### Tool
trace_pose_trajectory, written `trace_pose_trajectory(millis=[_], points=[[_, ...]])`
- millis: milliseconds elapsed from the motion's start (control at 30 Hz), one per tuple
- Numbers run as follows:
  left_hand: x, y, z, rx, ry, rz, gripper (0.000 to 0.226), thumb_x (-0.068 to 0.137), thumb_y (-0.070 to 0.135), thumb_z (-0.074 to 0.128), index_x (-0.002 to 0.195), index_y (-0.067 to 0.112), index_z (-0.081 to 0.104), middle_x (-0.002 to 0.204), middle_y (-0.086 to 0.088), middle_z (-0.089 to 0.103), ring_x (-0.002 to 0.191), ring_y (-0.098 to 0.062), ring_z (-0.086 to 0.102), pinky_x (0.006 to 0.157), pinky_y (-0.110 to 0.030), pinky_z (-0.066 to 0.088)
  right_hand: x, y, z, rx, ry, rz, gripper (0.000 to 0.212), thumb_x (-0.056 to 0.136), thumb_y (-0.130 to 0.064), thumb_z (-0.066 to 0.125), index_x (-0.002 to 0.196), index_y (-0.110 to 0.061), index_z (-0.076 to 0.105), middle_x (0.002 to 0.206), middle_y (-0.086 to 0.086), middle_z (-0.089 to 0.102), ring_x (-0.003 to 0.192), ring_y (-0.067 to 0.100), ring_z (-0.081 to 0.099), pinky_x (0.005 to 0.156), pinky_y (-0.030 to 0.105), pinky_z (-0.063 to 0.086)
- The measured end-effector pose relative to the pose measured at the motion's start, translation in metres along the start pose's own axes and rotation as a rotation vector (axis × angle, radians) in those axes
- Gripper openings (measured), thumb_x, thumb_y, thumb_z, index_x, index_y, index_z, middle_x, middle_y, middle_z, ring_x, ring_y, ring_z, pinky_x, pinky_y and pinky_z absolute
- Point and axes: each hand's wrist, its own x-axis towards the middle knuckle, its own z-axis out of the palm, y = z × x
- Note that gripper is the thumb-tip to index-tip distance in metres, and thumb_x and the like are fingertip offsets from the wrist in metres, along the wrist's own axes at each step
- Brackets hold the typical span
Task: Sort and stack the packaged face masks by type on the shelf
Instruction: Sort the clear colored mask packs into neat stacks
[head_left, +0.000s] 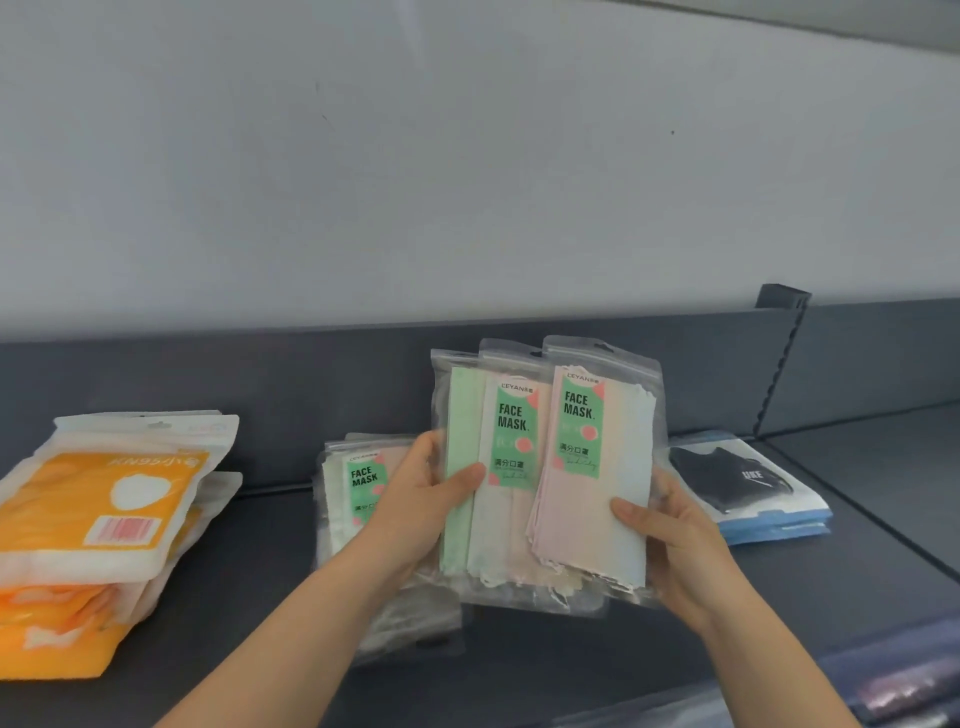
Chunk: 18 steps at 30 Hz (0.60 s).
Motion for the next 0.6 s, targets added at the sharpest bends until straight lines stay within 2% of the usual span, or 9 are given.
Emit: trace_pose_trajectory(millis=[100, 233, 367, 467, 533, 600], points=[[0.005, -0.001, 0.02, -0.026, 0.078, 0.018, 0.029, 0.092, 0.007, 0.064, 0.118, 0.015, 0.053, 0.113, -0.004, 0.074, 0.098, -0.022, 0.073, 0.077, -0.037, 0.061, 0.007, -0.012, -0.022, -0.018, -0.008, 0.029, 0.053, 0.072, -0.001, 0.066, 0.123, -0.014, 0.06, 0.119, 0.01, 0.071, 0.11, 0.034, 0.066, 0.098, 0.058, 0.047], [0.01, -0.007, 0.05, -0.035, 0.169, 0.041, 0.031, 0.089, 0.007, 0.068, 0.116, 0.016, 0.054, 0.112, -0.005, 0.074, 0.098, -0.023, 0.073, 0.081, -0.042, 0.06, 0.016, -0.025, -0.056, -0.032, -0.05, 0.074, 0.049, 0.071, -0.001, 0.066, 0.119, -0.009, 0.058, 0.118, 0.013, 0.071, 0.105, 0.032, 0.069, 0.081, 0.047, 0.058], [0.013, -0.019, 0.085, -0.005, 0.262, 0.053, 0.034, 0.086, 0.008, 0.072, 0.113, 0.019, 0.055, 0.108, 0.0, 0.075, 0.092, -0.017, 0.074, 0.071, -0.031, 0.061, 0.028, -0.035, -0.095, -0.015, -0.114, 0.131, 0.054, 0.072, 0.001, 0.065, 0.125, -0.008, 0.058, 0.123, 0.016, 0.068, 0.112, 0.038, 0.065, 0.09, 0.053, 0.054], [0.016, -0.029, 0.11, 0.039, 0.311, 0.036, 0.042, 0.08, 0.012, 0.079, 0.113, 0.021, 0.055, 0.109, 0.003, 0.073, 0.094, -0.013, 0.073, 0.076, -0.033, 0.061, 0.037, -0.039, -0.112, -0.016, -0.199, 0.172, 0.06, 0.07, 0.002, 0.075, 0.126, -0.009, 0.059, 0.122, 0.016, 0.069, 0.109, 0.035, 0.067, 0.077, 0.044, 0.06], [0.017, -0.037, 0.125, 0.054, 0.321, 0.007, 0.045, 0.077, 0.015, 0.082, 0.113, 0.022, 0.056, 0.108, 0.005, 0.074, 0.095, -0.013, 0.073, 0.08, -0.035, 0.061, 0.041, -0.038, -0.117, -0.055, -0.26, 0.206, 0.072, 0.063, -0.008, 0.087, 0.127, -0.008, 0.055, 0.123, 0.017, 0.068, 0.11, 0.035, 0.067, 0.077, 0.042, 0.06], [0.016, -0.045, 0.137, 0.052, 0.33, -0.028, 0.039, 0.08, 0.019, 0.08, 0.112, 0.022, 0.058, 0.108, 0.004, 0.074, 0.097, -0.015, 0.072, 0.084, -0.039, 0.06, 0.046, -0.031, -0.125, -0.088, -0.262, 0.226, 0.098, 0.043, -0.022, 0.098, 0.127, -0.008, 0.049, 0.12, 0.018, 0.069, 0.106, 0.036, 0.069, 0.075, 0.043, 0.06]])
